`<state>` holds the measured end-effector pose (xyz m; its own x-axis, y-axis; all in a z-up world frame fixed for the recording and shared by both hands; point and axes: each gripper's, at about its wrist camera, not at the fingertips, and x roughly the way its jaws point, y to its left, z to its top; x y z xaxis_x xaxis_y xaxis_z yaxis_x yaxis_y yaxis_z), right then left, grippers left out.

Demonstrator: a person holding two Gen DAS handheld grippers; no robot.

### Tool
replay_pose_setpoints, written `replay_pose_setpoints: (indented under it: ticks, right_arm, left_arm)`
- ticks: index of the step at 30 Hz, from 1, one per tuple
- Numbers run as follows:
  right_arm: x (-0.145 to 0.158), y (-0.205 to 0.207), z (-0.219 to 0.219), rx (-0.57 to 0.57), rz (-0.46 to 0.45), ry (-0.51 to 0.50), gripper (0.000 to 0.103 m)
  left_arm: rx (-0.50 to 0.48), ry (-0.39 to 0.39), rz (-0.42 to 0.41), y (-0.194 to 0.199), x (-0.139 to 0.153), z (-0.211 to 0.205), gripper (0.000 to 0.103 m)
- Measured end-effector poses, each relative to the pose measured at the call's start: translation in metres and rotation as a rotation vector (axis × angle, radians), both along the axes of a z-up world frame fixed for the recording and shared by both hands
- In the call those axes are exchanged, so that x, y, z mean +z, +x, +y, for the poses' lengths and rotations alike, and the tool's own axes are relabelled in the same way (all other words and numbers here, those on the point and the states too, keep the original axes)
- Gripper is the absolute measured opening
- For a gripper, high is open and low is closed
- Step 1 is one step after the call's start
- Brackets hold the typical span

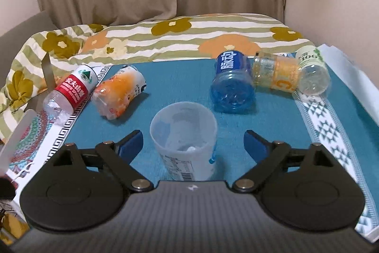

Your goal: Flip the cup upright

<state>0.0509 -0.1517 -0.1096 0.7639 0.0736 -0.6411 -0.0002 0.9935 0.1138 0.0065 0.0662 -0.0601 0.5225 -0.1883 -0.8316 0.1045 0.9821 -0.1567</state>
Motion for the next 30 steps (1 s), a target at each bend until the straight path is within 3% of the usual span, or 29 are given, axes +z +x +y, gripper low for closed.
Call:
replay_pose_setpoints:
  ticks: [10,17,30]
  right_arm:
    - [0.063,-0.035,-0.037,0.003,0.104,-0.015,0.103]
    - [0.093,-0.052,-0.068,-0.026,0.175,-0.023,0.103]
    - [0.103,-0.067,-0.086,-0.033,0.181,-0.078,0.103]
  left_arm:
    - [0.030,0.033,-0.143,-0.008,0.039,-0.025,0.103]
    - [0.030,0.083,-0.205,-0.019,0.049,-0.047,0.103]
    - [0.011,0.136,-0.245,-0.029,0.047,-0.075,0.103]
